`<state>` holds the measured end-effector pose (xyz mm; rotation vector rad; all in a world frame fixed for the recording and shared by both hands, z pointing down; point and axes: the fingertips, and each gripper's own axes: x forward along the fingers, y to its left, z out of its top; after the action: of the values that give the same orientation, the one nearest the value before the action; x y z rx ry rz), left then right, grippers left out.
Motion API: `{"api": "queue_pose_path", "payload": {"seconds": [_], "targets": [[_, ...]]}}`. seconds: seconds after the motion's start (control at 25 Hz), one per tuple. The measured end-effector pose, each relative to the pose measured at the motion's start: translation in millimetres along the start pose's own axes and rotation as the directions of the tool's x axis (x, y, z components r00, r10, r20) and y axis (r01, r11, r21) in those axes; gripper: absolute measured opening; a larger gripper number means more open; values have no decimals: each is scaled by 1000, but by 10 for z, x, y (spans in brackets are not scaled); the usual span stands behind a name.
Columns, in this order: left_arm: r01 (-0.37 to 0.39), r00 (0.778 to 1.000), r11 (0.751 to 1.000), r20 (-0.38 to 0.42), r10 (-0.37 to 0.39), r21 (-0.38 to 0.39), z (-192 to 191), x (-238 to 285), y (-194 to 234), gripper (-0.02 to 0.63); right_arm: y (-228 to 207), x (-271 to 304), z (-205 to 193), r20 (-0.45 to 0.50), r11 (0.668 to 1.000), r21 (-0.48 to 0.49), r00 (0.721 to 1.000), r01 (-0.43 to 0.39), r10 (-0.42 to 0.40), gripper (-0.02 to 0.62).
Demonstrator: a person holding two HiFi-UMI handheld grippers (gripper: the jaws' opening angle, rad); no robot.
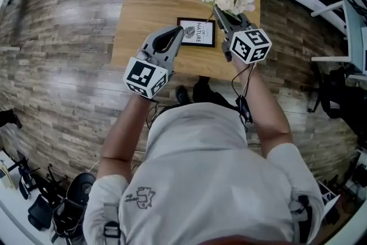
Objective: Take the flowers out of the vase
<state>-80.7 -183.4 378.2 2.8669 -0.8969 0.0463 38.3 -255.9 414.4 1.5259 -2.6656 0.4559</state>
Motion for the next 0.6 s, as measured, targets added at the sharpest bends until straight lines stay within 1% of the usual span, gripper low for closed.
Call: {"api": "queue_pose_path", "payload": {"seconds": [0.24,0.44,0.6], "targets": [[13,1000,999,3,-13,-35,-64,-171,-171,5,216,-436,2,41,998,65,999,3,-6,46],[7,1000,999,17,-6,-46,-23,-161,-336,5,341,-794,109,73,997,75,997,-23,17,46],[-5,1000,999,18,6,-53,-31,-69,-606,5,342,-1112,123,82,994,85,995,-66,59,46]]}}
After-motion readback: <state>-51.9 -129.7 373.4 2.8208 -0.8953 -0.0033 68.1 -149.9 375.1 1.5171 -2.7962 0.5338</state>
